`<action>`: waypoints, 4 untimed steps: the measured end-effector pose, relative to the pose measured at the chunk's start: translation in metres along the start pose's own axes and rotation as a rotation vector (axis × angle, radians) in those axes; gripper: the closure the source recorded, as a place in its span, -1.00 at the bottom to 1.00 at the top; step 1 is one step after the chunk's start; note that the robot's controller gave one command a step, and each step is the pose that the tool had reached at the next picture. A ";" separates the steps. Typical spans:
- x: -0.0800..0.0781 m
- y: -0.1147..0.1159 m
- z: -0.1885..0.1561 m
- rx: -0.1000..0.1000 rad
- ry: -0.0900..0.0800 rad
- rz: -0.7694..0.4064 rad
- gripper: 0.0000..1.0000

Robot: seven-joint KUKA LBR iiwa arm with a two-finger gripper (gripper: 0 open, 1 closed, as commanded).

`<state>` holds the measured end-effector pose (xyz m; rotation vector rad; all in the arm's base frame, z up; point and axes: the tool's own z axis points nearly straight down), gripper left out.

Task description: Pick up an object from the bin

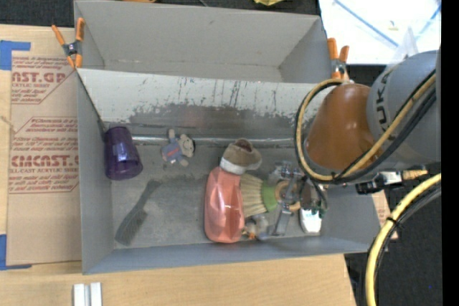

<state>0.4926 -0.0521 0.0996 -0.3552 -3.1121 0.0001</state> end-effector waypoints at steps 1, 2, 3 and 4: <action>-0.002 -0.015 0.029 -0.001 -0.036 0.048 -1.00; 0.001 -0.025 0.029 -0.003 -0.013 0.156 1.00; 0.001 -0.025 0.029 -0.003 -0.013 0.157 1.00; 0.002 -0.025 0.004 -0.003 -0.010 0.156 1.00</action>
Offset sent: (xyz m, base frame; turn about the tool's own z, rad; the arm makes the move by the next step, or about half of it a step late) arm -0.0075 -0.0255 -0.0296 0.1590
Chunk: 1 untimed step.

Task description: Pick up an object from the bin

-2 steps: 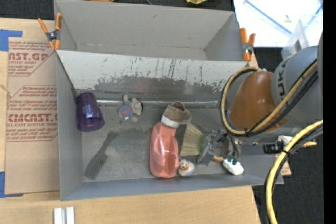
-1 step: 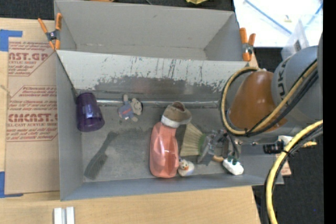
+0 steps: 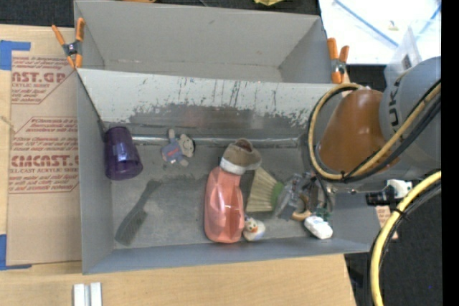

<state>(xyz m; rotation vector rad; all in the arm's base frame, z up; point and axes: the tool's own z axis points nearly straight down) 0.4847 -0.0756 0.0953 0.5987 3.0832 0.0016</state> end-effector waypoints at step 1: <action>0.001 0.000 -0.042 0.002 0.006 0.000 1.00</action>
Offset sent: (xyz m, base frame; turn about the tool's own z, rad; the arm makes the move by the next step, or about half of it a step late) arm -0.0017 0.0001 0.0883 0.0001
